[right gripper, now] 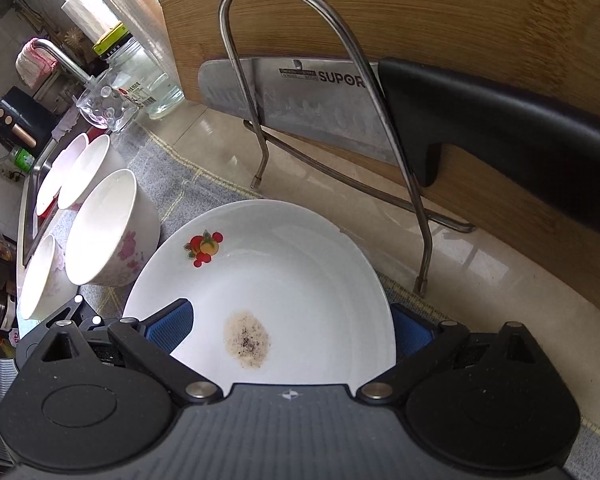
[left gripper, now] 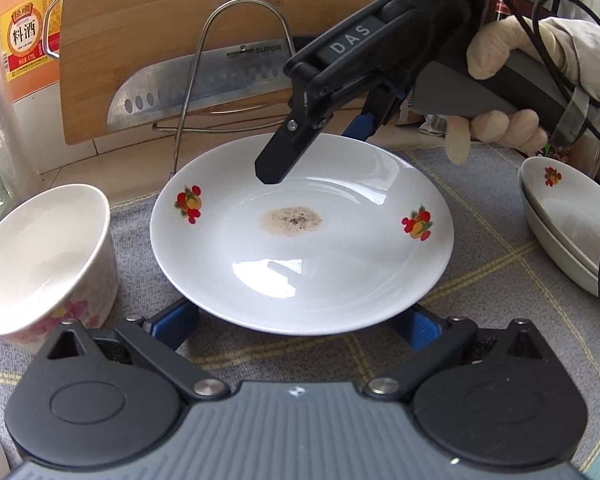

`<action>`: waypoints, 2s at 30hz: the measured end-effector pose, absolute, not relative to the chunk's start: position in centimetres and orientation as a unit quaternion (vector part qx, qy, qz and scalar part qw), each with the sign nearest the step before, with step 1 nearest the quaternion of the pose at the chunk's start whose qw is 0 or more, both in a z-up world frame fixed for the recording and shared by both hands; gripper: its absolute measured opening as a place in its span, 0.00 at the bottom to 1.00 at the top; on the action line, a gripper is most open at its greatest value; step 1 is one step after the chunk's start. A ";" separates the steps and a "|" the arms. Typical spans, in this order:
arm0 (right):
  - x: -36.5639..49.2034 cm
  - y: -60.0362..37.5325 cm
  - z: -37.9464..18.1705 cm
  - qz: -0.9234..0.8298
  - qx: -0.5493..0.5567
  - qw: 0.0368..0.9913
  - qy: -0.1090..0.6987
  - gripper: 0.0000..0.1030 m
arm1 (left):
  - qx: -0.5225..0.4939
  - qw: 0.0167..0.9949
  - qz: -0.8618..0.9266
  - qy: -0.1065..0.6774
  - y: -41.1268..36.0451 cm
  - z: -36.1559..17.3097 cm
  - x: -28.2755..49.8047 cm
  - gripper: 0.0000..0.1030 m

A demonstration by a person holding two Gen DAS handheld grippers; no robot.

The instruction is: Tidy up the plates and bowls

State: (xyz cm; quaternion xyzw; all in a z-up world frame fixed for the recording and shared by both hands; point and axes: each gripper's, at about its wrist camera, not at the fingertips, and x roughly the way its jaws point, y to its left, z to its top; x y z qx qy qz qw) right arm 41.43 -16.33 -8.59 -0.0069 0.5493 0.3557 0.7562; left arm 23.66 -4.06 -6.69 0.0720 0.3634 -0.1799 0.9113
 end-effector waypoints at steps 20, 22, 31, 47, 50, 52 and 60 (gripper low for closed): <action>42.4 -14.8 -8.5 0.376 -0.034 0.741 0.556 1.00 | 0.083 0.910 -0.192 0.358 -4.1 -6.6 23.6 0.99; 42.4 -14.8 -8.5 0.376 -0.034 0.742 0.554 1.00 | 0.086 0.910 -0.194 0.357 -4.1 -6.6 23.5 0.99; 42.4 -14.8 -8.4 0.375 -0.039 0.742 0.554 1.00 | 0.085 0.909 -0.198 0.357 -4.1 -6.5 23.4 0.99; 41.8 -14.6 -8.4 0.380 -0.052 0.736 0.558 1.00 | 0.093 0.907 -0.201 0.359 -4.1 -6.5 23.3 0.99; 41.6 -14.6 -8.4 0.382 -0.050 0.732 0.562 1.00 | 0.097 0.904 -0.205 0.363 -4.0 -6.4 23.1 0.99; 41.2 -14.6 -8.4 0.384 -0.049 0.730 0.563 1.00 | 0.101 0.901 -0.208 0.367 -3.8 -6.4 22.9 0.99; 39.8 -14.5 -8.1 0.393 -0.039 0.723 0.567 1.00 | 0.103 0.895 -0.217 0.375 -3.0 -6.2 22.1 0.99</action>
